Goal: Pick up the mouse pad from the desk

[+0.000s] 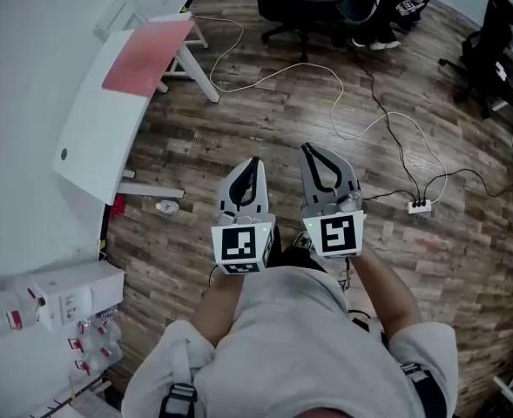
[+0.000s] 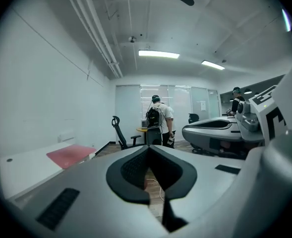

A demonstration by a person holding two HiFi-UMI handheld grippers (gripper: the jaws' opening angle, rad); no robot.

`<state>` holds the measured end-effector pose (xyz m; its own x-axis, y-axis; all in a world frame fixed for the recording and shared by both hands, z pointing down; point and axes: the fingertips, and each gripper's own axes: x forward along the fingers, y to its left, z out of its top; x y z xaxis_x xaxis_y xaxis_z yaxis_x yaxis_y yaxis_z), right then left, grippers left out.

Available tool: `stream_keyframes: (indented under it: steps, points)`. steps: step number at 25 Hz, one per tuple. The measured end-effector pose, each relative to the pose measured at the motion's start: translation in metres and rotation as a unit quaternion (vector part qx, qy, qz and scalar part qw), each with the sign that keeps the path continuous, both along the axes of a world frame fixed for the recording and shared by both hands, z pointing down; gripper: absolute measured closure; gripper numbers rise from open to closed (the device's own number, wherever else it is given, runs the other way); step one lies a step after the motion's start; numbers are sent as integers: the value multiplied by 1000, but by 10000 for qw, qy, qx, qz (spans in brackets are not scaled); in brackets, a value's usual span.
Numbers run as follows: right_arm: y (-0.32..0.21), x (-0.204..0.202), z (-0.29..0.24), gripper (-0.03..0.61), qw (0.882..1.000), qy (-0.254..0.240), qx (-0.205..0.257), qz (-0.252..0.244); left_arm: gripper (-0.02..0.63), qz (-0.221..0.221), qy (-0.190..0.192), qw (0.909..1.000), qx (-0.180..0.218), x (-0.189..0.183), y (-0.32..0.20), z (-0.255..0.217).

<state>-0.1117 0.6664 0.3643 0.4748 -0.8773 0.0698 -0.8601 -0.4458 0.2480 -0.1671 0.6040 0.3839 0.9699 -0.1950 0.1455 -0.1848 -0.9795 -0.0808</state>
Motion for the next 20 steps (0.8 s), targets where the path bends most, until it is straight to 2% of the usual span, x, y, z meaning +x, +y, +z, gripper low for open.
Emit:
stream_keyframes:
  steps: [4, 11, 16, 20]
  points:
    - [-28, 10, 11, 537, 9993, -155, -74, -333, 603, -297, -52, 9995, -62, 10, -28, 11]
    - [-91, 51, 26, 537, 9973, -195, -158, -683, 603, -552, -50, 9983, -183, 50, -90, 27]
    - [-169, 98, 34, 537, 9934, -281, -431, -1022, 603, -801, -166, 9964, -214, 93, -168, 32]
    - [-236, 121, 35, 538, 9886, -302, -568, -1363, 603, -1021, -267, 9941, -252, 115, -233, 34]
